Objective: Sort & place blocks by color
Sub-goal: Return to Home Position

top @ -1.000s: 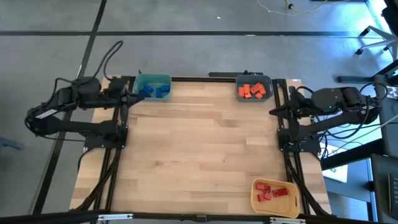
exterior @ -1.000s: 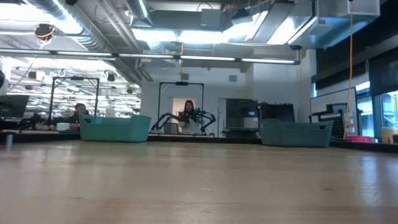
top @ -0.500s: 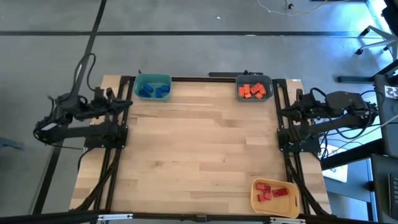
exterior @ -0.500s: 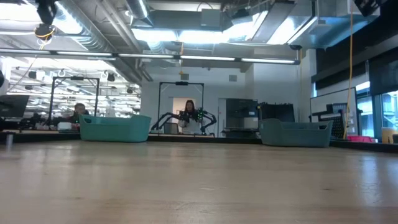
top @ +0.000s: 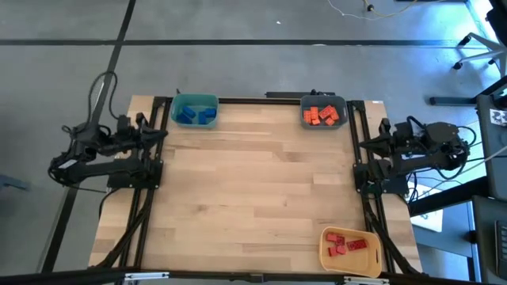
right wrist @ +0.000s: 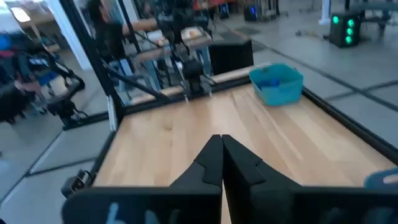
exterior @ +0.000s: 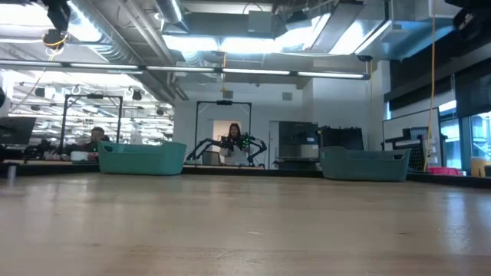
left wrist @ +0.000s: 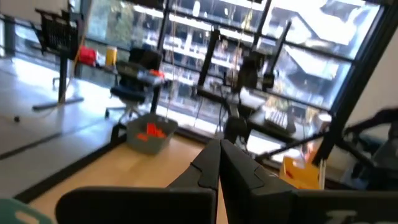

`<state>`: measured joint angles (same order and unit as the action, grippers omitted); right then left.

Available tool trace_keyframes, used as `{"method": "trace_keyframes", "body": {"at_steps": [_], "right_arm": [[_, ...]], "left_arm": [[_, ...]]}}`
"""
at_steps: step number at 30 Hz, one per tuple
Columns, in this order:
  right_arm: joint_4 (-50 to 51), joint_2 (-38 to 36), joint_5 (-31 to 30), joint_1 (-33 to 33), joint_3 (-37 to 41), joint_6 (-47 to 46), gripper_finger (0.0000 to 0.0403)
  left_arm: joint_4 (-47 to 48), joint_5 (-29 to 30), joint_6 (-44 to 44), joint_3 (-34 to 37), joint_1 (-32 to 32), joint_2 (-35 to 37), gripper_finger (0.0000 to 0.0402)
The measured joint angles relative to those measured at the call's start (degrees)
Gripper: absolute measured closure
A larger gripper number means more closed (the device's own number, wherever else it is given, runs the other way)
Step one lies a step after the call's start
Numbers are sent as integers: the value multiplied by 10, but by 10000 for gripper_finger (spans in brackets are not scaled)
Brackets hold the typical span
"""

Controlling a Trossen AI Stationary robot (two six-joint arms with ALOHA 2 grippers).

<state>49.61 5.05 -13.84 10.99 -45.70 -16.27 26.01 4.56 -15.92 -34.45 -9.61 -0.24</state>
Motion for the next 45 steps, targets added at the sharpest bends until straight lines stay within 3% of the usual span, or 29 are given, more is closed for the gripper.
{"method": "trace_keyframes", "body": {"at_steps": [4, 11, 14, 19, 24, 32, 37, 45], "right_arm": [[-20, -51, 13, 0, 20, 21, 403], [-26, -49, 51, 0, 10, 62, 403], [-49, -49, 57, 0, 17, 66, 403], [-148, -49, 79, 0, 69, 118, 403], [-274, -48, 97, 0, 154, 165, 403], [-401, -48, 141, 0, 272, 165, 403], [-463, -48, 145, 0, 333, 164, 403], [-562, -49, 145, 0, 421, 169, 403]], "left_arm": [[0, 1, -1, -1, 0, 0, 399], [-10, 0, 0, 0, 0, 0, 399], [-55, -11, 5, 22, 0, 0, 400], [-177, -54, 26, 91, 0, 0, 399], [-292, -58, 25, 192, 0, 0, 400], [-452, -117, 9, 327, 0, 0, 400], [-403, -106, 1, 340, 0, -2, 400], [-390, -111, 71, 340, 0, -2, 399]]}}
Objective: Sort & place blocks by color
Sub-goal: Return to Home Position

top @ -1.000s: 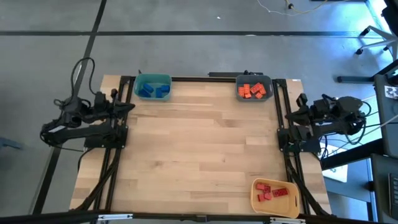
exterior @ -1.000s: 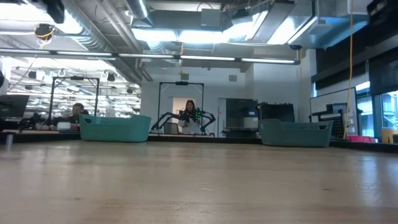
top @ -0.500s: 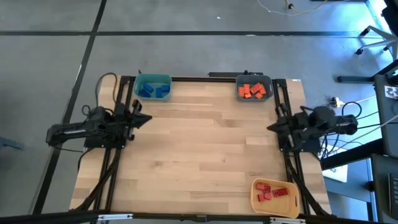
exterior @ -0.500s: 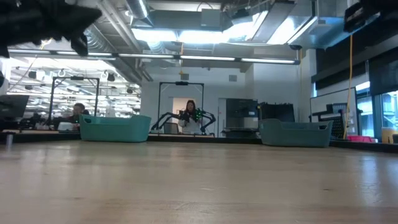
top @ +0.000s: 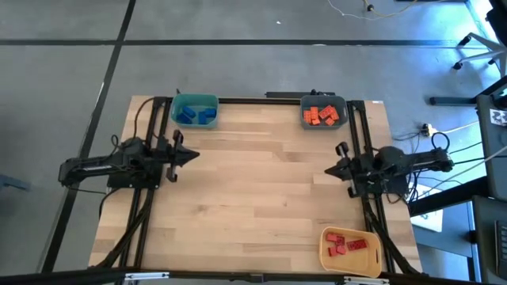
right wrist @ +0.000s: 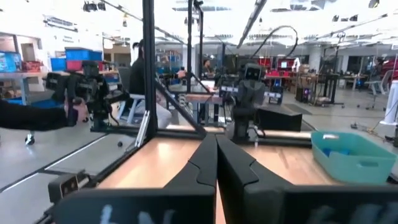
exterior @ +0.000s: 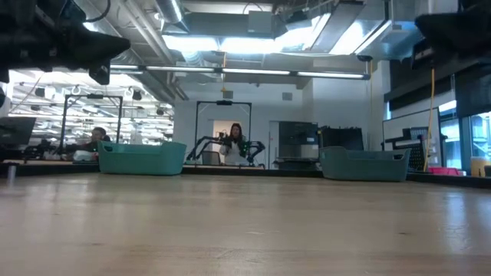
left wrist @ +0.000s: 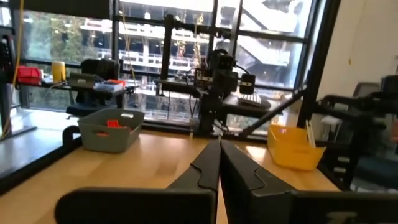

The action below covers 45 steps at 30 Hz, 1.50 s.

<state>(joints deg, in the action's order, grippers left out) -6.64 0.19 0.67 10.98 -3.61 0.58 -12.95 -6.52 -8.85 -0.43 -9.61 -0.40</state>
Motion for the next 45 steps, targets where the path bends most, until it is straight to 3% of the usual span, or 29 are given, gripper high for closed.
{"method": "trace_keyframes", "body": {"at_steps": [8, 15, 34, 45], "right_arm": [[15, 0, -4, 0, 32, -5, 403], [38, 2, -99, 0, 32, -19, 394], [38, 3, -101, 0, 31, -16, 389], [38, 3, -101, 0, 31, -16, 389]], "left_arm": [[38, -5, 7, 0, 0, 0, 398], [47, 0, 19, 0, 0, 0, 399], [49, 3, 64, 0, 0, 0, 376], [48, 3, 64, 0, 0, 0, 389]]}}
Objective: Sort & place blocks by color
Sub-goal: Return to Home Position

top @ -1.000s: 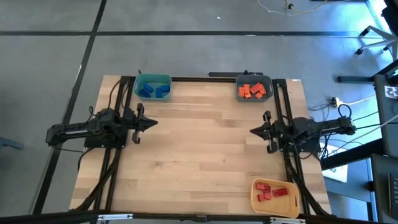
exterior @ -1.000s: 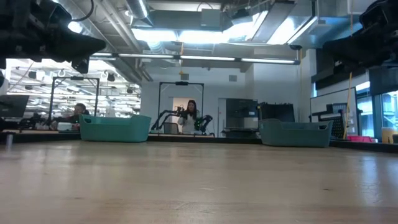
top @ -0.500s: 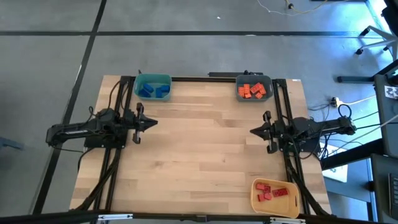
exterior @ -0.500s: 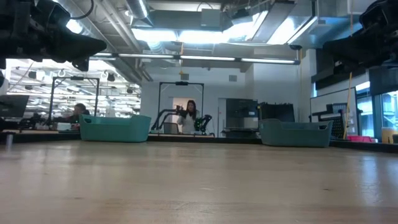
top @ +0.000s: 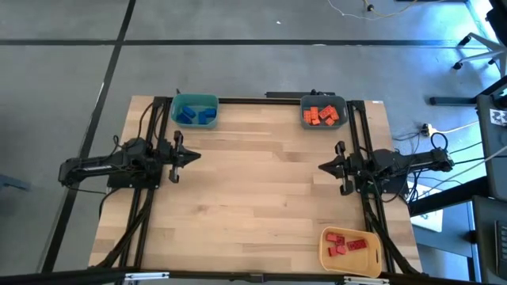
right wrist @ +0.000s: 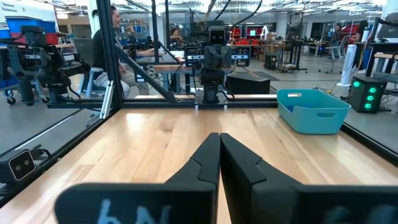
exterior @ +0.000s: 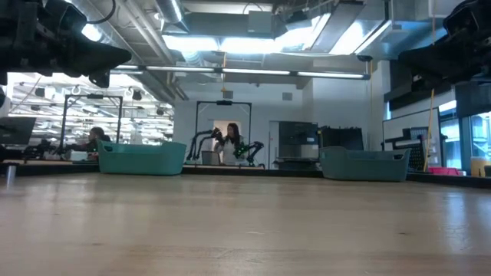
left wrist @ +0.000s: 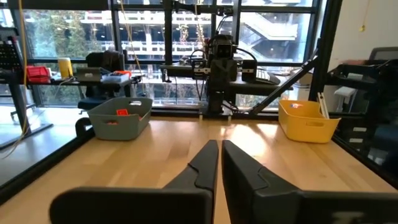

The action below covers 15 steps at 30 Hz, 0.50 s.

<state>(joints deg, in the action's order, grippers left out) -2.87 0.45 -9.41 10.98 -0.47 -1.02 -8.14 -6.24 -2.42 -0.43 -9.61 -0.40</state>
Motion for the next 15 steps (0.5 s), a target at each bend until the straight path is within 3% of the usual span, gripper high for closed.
{"method": "trace_keyframes", "body": {"at_steps": [15], "right_arm": [[0, 0, 0, 0, 0, 0, 389]], "left_arm": [[0, 0, 0, 0, 0, 0, 395]]}}
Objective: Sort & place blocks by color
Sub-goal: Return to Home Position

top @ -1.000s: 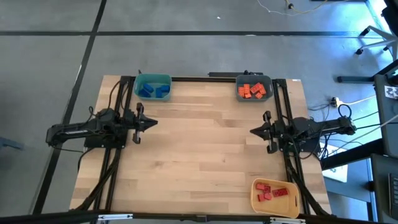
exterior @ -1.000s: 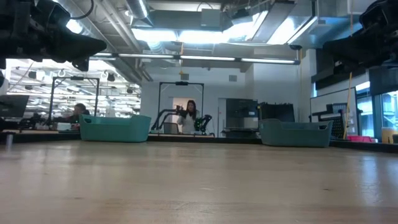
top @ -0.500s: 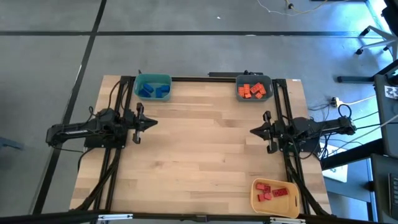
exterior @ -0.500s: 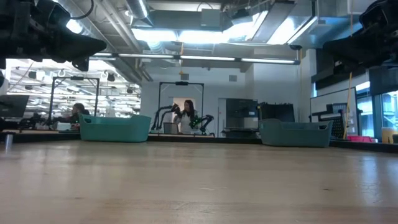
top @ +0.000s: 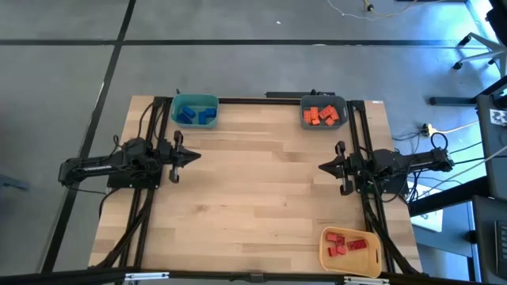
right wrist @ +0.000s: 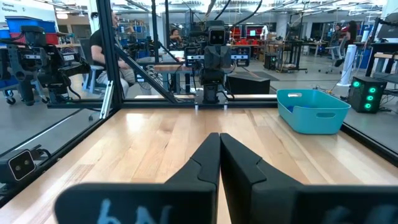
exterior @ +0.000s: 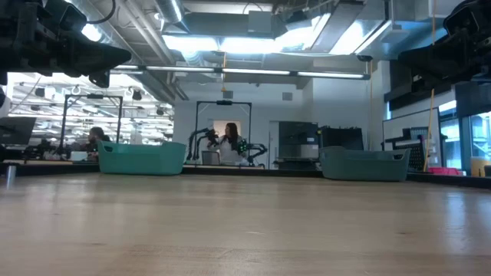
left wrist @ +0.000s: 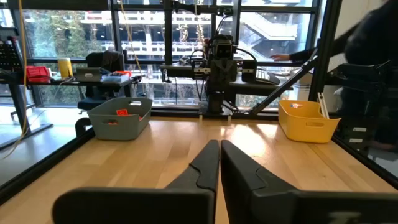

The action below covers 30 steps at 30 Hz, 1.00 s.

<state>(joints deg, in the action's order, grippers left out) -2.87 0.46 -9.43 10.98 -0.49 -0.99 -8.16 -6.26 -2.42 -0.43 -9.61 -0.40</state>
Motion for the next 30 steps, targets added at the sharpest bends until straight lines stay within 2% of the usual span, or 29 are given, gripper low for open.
{"method": "trace_keyframes", "body": {"at_steps": [16, 30], "right_arm": [[0, 0, 0, 0, 0, 0, 388], [0, 0, 0, 0, 0, 0, 388]], "left_arm": [[0, 0, 0, 0, 0, 0, 372], [0, 0, 0, 0, 0, 0, 388]]}}
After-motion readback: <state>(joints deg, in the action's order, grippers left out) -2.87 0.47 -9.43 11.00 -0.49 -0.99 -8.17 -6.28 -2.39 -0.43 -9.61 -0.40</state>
